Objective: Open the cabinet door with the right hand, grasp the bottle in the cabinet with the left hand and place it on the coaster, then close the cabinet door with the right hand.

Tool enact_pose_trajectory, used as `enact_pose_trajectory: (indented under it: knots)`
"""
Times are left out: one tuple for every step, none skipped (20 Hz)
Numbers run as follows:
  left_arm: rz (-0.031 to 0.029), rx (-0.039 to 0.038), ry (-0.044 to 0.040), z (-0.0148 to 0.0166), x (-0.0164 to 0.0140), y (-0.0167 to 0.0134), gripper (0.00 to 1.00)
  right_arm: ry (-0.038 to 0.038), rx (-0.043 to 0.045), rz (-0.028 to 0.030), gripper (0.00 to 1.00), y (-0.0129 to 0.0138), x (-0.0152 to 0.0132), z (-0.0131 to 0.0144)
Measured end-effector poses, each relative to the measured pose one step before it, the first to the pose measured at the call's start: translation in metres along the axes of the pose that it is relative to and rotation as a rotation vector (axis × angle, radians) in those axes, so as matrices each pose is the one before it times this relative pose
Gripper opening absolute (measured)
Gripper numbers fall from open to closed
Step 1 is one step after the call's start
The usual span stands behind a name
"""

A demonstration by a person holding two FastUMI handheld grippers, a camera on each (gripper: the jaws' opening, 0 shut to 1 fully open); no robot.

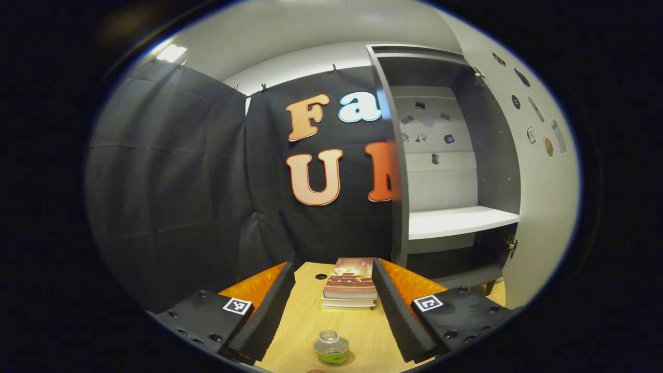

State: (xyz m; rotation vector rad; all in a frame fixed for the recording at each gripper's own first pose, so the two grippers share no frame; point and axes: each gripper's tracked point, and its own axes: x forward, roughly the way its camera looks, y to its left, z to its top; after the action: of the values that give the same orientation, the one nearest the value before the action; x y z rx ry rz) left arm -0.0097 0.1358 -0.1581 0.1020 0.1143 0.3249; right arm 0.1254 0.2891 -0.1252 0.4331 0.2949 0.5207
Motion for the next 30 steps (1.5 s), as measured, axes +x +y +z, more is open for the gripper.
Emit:
enact_pose_trajectory:
  knots:
    - [-0.00106, -0.01454, 0.00025, -0.00097, 0.00571, 0.00550, 0.99, 0.00681, 0.01342, -0.00564, 0.83, 0.00199, 0.00900, -0.00310]
    - [-0.00112, -0.00704, 0.00237, -0.00248, 0.00576, 0.00593, 0.98, 0.00478, 0.00908, -0.00289, 0.83, 0.00333, 0.00837, -0.00187]
    - [0.00034, 0.00035, 0.00368, -0.00262, 0.00492, 0.00606, 0.96, 0.00396, -0.00290, -0.00070, 0.84, 0.00220, 0.00792, -0.00236]
    - [-0.00152, 0.00024, 0.00192, -0.00199, 0.00420, 0.00575, 0.98, -0.00141, -0.00542, -0.00138, 0.85, 0.00319, 0.00567, -0.00142]
    - [-0.00183, -0.00037, 0.00185, -0.00114, 0.00451, 0.00414, 0.98, 0.00347, -0.00567, 0.00011, 0.85, 0.00307, 0.00532, -0.00256]
    - [-0.00048, 0.00464, 0.00599, -0.00323, 0.00455, 0.00503, 0.98, 0.00561, -0.00030, -0.00025, 0.94, 0.00229, 0.00421, -0.00246]
    - [0.00421, 0.00508, 0.00629, -0.00385, 0.00410, 0.00594, 0.98, 0.00858, 0.00021, -0.00144, 0.87, 0.00068, 0.00648, -0.00425]
    - [0.00744, -0.00238, 0.00454, -0.00276, 0.00355, 0.00731, 0.98, 0.00988, -0.00493, -0.00305, 0.89, -0.00059, 0.00675, -0.00433]
    - [0.00273, -0.00947, 0.00556, -0.00253, 0.00306, 0.00484, 0.98, 0.00658, -0.00833, -0.00351, 0.89, 0.00016, 0.00757, -0.00339]
    - [0.00045, -0.00713, 0.00355, -0.00199, 0.00314, 0.00396, 0.98, -0.00022, -0.01122, -0.00481, 0.89, 0.00077, 0.00694, -0.00122]
    - [0.00050, -0.00110, -0.00069, 0.00027, 0.00206, 0.00497, 0.98, -0.00173, -0.00992, -0.01136, 0.89, -0.00156, 0.00760, -0.00082]
    - [-0.00113, 0.00511, -0.00117, -0.00055, 0.00173, 0.00565, 0.98, 0.00503, -0.00757, -0.00865, 0.94, -0.00150, 0.00518, -0.00167]
    - [0.00411, 0.00992, 0.00295, -0.00140, 0.00163, 0.00613, 0.99, 0.01817, -0.00813, -0.00789, 0.89, -0.00175, 0.00568, -0.00460]
    - [0.00726, 0.00378, 0.00307, -0.00278, 0.00205, 0.00646, 0.98, 0.01999, -0.00992, 0.00198, 0.89, 0.00045, 0.00510, -0.00362]
    - [0.00414, -0.00555, 0.00440, -0.00115, 0.00168, 0.00476, 0.98, 0.00947, -0.01160, 0.00087, 0.89, 0.00176, 0.00636, -0.00225]
    - [0.00225, -0.00959, 0.00183, -0.00083, 0.00054, 0.00305, 0.98, 0.00553, -0.01792, 0.00565, 0.89, 0.00515, 0.00329, -0.00139]
    - [0.00353, -0.00839, 0.00125, -0.00082, 0.00128, 0.00480, 0.98, 0.00325, -0.02002, 0.00050, 0.89, 0.00501, 0.00171, -0.00013]
    - [0.00298, -0.00464, 0.00035, -0.00177, 0.00142, 0.00522, 0.98, 0.00597, -0.02065, -0.00441, 0.89, 0.00441, 0.00022, -0.00078]
    - [0.00278, -0.00126, -0.00044, -0.00023, 0.00065, 0.00236, 0.98, 0.00122, -0.02019, -0.00626, 0.89, 0.00322, 0.00290, 0.00004]
    - [-0.00120, 0.00029, -0.00211, 0.00074, 0.00065, 0.00169, 0.99, 0.00129, -0.01457, -0.00919, 0.89, 0.00332, 0.00486, 0.00105]
    - [0.00058, 0.00051, -0.00311, 0.00026, 0.00044, 0.00153, 0.99, 0.00252, -0.01434, -0.00533, 0.89, 0.00356, 0.00629, -0.00073]
    - [-0.00092, -0.00233, -0.00289, 0.00080, -0.00039, 0.00117, 0.99, 0.00542, -0.01373, -0.00602, 0.89, 0.00147, 0.00835, -0.00105]
    - [0.00079, -0.00414, -0.00288, 0.00005, 0.00006, 0.00180, 0.99, 0.00443, -0.01715, -0.00912, 0.89, 0.00086, 0.00785, -0.00054]
    - [-0.00098, -0.00666, -0.00247, 0.00096, 0.00009, 0.00221, 0.99, -0.00438, -0.01286, -0.00137, 0.89, 0.00198, 0.00594, 0.00040]
    - [-0.00126, -0.00394, -0.00317, 0.00154, -0.00029, 0.00116, 0.99, -0.00671, -0.01115, -0.02019, 0.89, -0.00222, 0.00543, 0.00245]
    - [-0.00036, -0.00199, 0.00008, -0.00150, -0.00018, 0.00205, 0.98, 0.00055, -0.01538, -0.03135, 0.90, -0.00345, 0.00182, 0.00159]
    - [-0.00040, 0.00000, 0.00174, -0.00037, 0.00076, 0.00028, 0.99, 0.00628, -0.02783, -0.03083, 0.90, -0.00270, -0.00009, -0.00142]
    - [0.00045, -0.00061, 0.00182, -0.00060, 0.00110, 0.00107, 0.98, 0.00818, -0.02208, -0.01865, 0.90, 0.00126, 0.00378, -0.00259]
    - [0.00007, 0.00014, 0.00020, 0.00148, -0.00073, 0.00097, 0.98, 0.00911, -0.01279, -0.00861, 0.90, 0.00400, 0.00413, -0.00337]
    - [0.00158, -0.00206, -0.00298, 0.00167, -0.00077, 0.00092, 0.99, -0.00458, -0.00558, -0.01611, 0.90, -0.00113, 0.00411, 0.00102]
